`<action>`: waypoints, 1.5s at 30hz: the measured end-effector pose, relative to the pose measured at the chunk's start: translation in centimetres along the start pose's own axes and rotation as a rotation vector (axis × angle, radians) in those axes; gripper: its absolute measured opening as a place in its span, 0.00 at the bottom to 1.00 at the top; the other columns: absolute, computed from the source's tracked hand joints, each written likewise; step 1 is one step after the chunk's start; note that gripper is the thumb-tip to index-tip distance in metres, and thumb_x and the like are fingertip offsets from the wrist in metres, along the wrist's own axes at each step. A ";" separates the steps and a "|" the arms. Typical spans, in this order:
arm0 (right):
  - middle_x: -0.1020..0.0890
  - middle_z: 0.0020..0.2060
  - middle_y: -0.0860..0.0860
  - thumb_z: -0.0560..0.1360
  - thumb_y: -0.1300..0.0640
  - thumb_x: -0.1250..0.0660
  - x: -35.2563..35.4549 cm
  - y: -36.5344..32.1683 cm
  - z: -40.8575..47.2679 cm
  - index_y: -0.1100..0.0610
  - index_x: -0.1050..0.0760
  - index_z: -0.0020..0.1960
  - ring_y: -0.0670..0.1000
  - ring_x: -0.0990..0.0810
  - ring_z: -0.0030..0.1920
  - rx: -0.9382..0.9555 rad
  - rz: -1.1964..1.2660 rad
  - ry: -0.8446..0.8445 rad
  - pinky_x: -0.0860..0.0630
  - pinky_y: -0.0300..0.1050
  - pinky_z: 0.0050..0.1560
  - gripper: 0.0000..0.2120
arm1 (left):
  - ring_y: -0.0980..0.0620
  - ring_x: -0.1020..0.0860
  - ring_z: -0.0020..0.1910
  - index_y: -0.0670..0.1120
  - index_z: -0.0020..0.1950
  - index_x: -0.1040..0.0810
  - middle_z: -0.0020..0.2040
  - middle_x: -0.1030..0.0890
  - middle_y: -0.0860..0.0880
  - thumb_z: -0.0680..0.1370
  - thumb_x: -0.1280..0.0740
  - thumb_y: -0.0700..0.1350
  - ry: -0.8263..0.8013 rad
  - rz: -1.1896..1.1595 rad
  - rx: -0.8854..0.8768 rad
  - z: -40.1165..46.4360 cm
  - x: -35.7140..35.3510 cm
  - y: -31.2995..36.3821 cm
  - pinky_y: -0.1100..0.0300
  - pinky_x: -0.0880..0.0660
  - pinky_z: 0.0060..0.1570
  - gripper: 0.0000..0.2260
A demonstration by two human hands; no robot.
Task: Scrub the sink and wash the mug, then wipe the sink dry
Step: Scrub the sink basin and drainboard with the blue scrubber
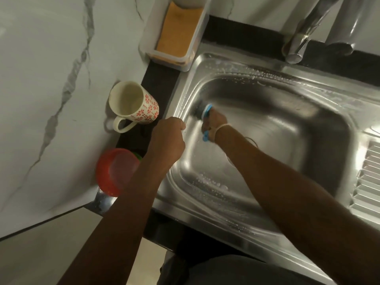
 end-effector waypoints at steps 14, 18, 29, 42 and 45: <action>0.35 0.16 0.49 0.80 0.54 0.38 -0.8 -2.8 -3.0 0.57 0.30 0.36 0.47 0.38 0.14 -0.001 0.151 -0.074 0.34 0.34 0.20 0.15 | 0.49 0.19 0.50 0.42 0.56 0.19 0.51 0.17 0.46 0.73 0.29 0.36 0.086 -0.012 0.014 0.4 0.2 0.1 0.53 0.21 0.52 0.12; 0.30 0.22 0.51 0.81 0.48 0.38 -0.2 5.3 -6.8 0.62 0.25 0.49 0.48 0.33 0.18 -0.008 -0.046 -0.126 0.34 0.37 0.22 0.16 | 0.49 0.20 0.52 0.45 0.56 0.20 0.52 0.18 0.47 0.70 0.30 0.32 0.072 -0.050 0.029 0.2 0.2 -0.5 0.51 0.22 0.53 0.16; 0.32 0.22 0.51 0.82 0.45 0.40 -1.7 -3.2 -7.0 0.61 0.27 0.55 0.46 0.35 0.17 0.123 0.197 0.015 0.35 0.34 0.21 0.18 | 0.51 0.19 0.52 0.44 0.60 0.21 0.54 0.17 0.47 0.72 0.32 0.33 0.034 -0.130 0.058 -0.5 0.4 -0.5 0.55 0.20 0.53 0.18; 0.29 0.32 0.54 0.82 0.45 0.40 -0.9 -3.2 -5.7 0.59 0.30 0.58 0.49 0.31 0.25 0.137 0.100 0.044 0.31 0.37 0.24 0.17 | 0.48 0.20 0.57 0.43 0.62 0.22 0.57 0.19 0.46 0.72 0.34 0.33 -0.082 -0.087 0.061 -0.4 0.0 -0.5 0.51 0.22 0.57 0.18; 0.27 0.33 0.53 0.81 0.44 0.40 -0.6 0.7 -4.4 0.58 0.31 0.62 0.50 0.29 0.27 0.120 0.007 0.043 0.29 0.38 0.26 0.19 | 0.48 0.22 0.59 0.42 0.64 0.23 0.60 0.20 0.45 0.72 0.35 0.33 -0.072 -0.071 0.038 -0.8 -0.1 -0.3 0.52 0.24 0.59 0.20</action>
Point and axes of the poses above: each hand's wrist, its own z-axis towards the middle knuckle, its own x-axis out of the back of the hand, y = z × x, the point moved 6 cm from there along z, towards the middle knuckle
